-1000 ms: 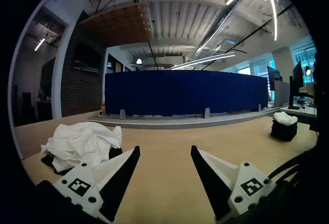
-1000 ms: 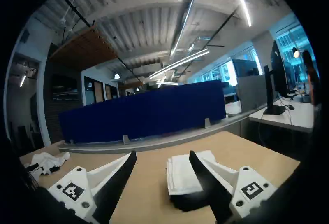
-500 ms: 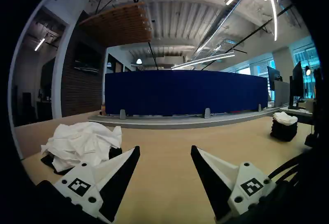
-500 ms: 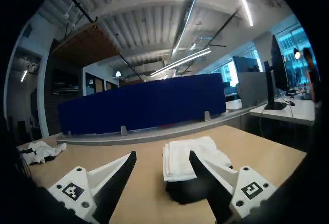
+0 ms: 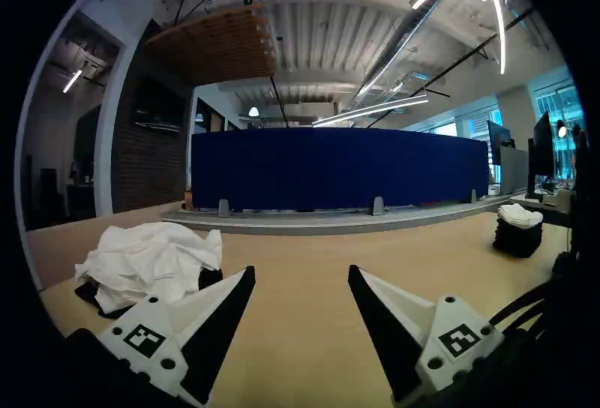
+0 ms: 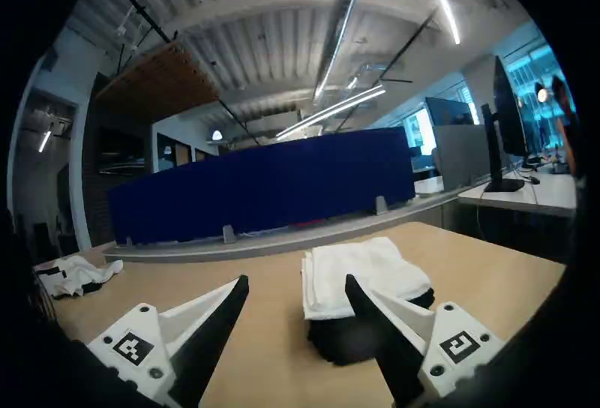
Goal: Fold towel
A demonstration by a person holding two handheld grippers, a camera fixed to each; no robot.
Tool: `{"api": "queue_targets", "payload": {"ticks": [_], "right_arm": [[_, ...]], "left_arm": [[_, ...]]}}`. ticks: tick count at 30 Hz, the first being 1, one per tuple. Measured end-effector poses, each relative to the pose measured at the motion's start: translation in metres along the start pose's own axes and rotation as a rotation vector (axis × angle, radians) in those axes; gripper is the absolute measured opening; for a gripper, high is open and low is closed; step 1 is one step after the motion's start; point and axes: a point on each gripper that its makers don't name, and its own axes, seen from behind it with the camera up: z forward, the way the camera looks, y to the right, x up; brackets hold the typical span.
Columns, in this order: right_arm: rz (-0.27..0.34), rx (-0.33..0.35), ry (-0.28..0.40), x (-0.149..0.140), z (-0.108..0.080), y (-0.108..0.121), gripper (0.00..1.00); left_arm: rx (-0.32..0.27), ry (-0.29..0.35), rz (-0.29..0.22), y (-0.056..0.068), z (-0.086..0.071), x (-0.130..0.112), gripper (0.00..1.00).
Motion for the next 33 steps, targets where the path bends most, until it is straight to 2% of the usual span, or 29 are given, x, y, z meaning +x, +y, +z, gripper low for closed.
{"api": "queue_targets", "payload": {"ticks": [21, 33], "right_arm": [[-0.044, 0.010, 0.002, -0.012, -0.002, -0.008, 1.00], [-0.143, 0.017, -0.002, -0.020, -0.001, -0.021, 1.00]], "left_arm": [[0.000, 0.000, 0.000, 0.000, 0.000, 0.000, 0.95], [0.000, 0.000, 0.000, 0.000, -0.001, 0.001, 0.95]]}}
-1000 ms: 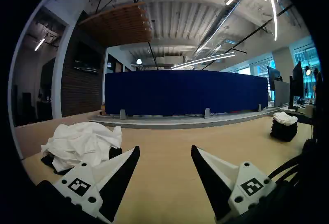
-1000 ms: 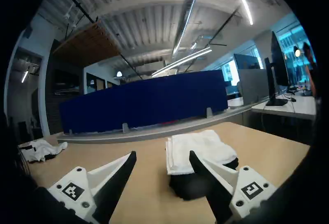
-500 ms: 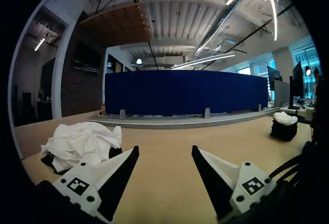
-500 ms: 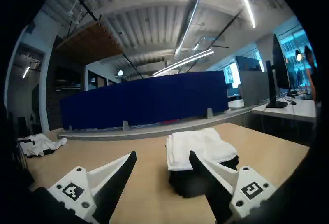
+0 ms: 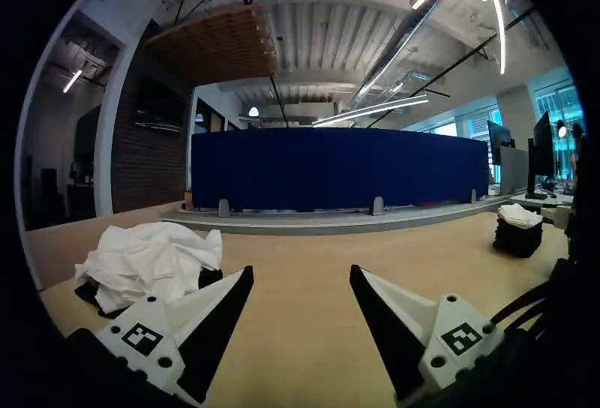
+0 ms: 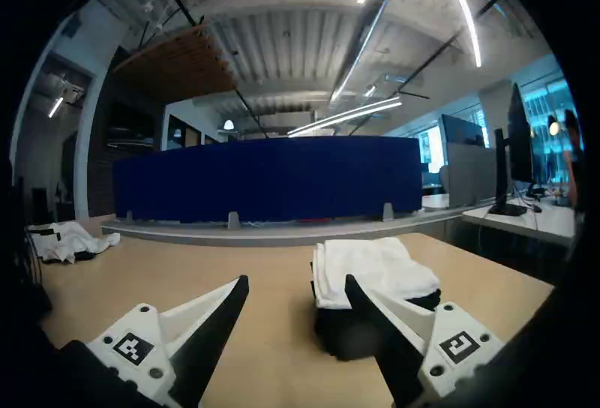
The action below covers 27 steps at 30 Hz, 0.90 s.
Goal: Fold towel
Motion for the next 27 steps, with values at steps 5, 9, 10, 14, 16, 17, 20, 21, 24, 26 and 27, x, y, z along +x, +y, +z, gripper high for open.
{"api": "queue_targets", "payload": {"ticks": [5, 9, 10, 14, 16, 17, 20, 21, 24, 26, 27], "right_arm": [[-0.028, -0.006, 0.000, -0.0004, 0.0002, -0.0020, 1.00], [-0.032, -0.021, 0.000, -0.0006, 0.0012, 0.0004, 1.00], [-0.032, -0.021, 0.000, -0.0008, 0.0012, 0.0003, 1.00], [-0.032, -0.021, 0.001, -0.0007, 0.0009, -0.0003, 1.00], [-0.032, -0.021, 0.001, -0.0005, 0.0011, -0.0003, 1.00], [-0.032, -0.021, 0.000, -0.0003, 0.0013, -0.0002, 1.00], [-0.032, -0.021, 0.000, -0.0005, 0.0018, 0.0000, 1.00], [-0.032, -0.021, 0.000, -0.0006, 0.0020, 0.0001, 1.00], [-0.032, -0.021, 0.000, -0.0003, 0.0016, 0.0002, 1.00], [-0.032, -0.021, 0.000, -0.0002, 0.0012, 0.0004, 1.00], [-0.032, -0.021, 0.000, -0.0001, 0.0011, 0.0004, 1.00]], "left_arm": [[0.000, 0.000, 0.000, -0.0001, 0.0006, 0.0000, 0.95], [0.000, 0.000, 0.000, 0.0000, 0.0010, -0.0001, 0.95], [0.000, 0.000, 0.000, 0.0000, 0.0010, -0.0002, 0.95], [0.000, 0.000, 0.000, -0.0001, 0.0011, -0.0009, 0.95], [0.000, 0.000, 0.000, -0.0002, 0.0010, -0.0010, 0.95], [0.000, 0.000, 0.000, -0.0003, 0.0009, -0.0009, 0.95], [0.000, 0.000, 0.000, -0.0002, 0.0006, -0.0005, 0.95], [0.000, 0.000, 0.000, -0.0002, 0.0005, -0.0004, 0.95], [0.000, 0.000, 0.000, 0.0001, 0.0002, -0.0006, 0.95], [0.000, 0.000, 0.000, 0.0002, 0.0002, -0.0006, 0.95], [0.000, 0.000, 0.000, 0.0002, 0.0002, -0.0007, 0.95]]}}
